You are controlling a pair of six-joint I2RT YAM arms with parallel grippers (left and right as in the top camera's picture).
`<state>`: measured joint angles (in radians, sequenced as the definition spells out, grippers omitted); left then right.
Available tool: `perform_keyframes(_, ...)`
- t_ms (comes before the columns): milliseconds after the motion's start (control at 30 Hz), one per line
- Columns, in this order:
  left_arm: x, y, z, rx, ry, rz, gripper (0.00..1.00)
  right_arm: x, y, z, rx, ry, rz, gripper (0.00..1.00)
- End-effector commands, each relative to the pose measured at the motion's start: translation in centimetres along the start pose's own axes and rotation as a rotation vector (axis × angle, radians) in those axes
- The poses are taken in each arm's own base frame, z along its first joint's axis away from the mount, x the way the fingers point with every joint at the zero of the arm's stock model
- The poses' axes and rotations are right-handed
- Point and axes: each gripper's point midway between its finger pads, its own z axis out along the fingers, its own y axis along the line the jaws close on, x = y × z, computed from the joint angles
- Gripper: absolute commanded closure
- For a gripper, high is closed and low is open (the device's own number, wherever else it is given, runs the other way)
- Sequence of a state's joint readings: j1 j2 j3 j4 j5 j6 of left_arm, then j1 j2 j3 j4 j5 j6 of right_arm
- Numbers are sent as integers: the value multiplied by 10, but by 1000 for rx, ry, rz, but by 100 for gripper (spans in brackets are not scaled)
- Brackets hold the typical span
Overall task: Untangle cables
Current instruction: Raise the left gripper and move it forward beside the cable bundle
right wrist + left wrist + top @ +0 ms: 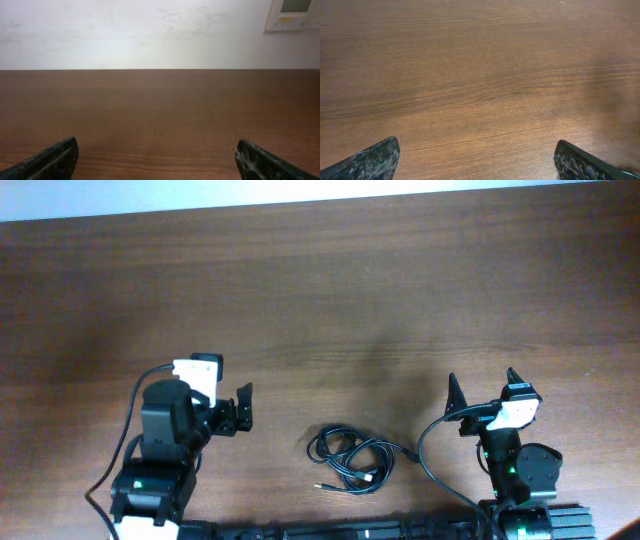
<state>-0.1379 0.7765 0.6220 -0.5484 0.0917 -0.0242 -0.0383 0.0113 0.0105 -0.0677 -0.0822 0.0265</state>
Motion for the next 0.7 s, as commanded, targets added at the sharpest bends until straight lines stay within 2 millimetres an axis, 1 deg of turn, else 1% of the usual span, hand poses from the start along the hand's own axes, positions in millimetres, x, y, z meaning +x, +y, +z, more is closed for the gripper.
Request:
perform_keyframes(0, -15, -9, -2, 52, 0, 28, 1, 2, 0, 0, 4, 4, 5, 1)
perform_keyframes(100, -18, -18, -1, 105, 27, 61, 1, 2, 0, 0, 4, 4, 5, 1)
perform_keyframes(200, -22, -22, 1, 133, 60, 64, 1, 2, 0, 0, 4, 4, 5, 1)
perform_keyframes(400, -24, -26, 3, 156, 141, 52, 1, 3, 0, 0, 4, 5, 5, 1)
perform_keyframes(667, -24, -25, 7, 155, 153, 49, 1, 2, 0, 0, 4, 4, 5, 1)
